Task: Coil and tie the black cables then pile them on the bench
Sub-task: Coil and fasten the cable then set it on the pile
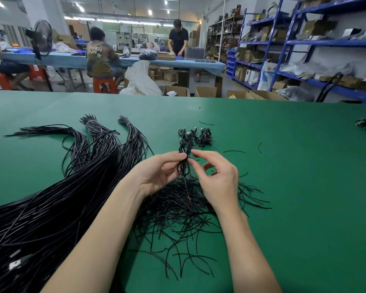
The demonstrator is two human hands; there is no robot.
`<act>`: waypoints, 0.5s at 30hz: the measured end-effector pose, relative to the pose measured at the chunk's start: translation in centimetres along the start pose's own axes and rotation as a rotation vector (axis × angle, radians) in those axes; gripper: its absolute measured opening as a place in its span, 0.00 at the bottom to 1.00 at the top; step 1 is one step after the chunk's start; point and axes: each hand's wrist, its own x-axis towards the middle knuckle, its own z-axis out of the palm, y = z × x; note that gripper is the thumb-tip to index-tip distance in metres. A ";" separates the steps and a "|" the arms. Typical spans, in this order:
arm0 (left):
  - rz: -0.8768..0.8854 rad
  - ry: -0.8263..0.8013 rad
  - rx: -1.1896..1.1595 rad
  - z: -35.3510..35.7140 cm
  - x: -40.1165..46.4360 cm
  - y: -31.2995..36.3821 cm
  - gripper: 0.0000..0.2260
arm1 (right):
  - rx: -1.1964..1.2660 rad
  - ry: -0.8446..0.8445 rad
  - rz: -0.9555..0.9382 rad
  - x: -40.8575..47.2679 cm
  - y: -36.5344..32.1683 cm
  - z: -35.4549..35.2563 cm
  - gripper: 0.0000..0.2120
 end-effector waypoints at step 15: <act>0.171 0.008 0.288 -0.8 0.1 0.2 0.08 | 0.145 -0.086 0.289 0.6 -0.7 -0.2 0.06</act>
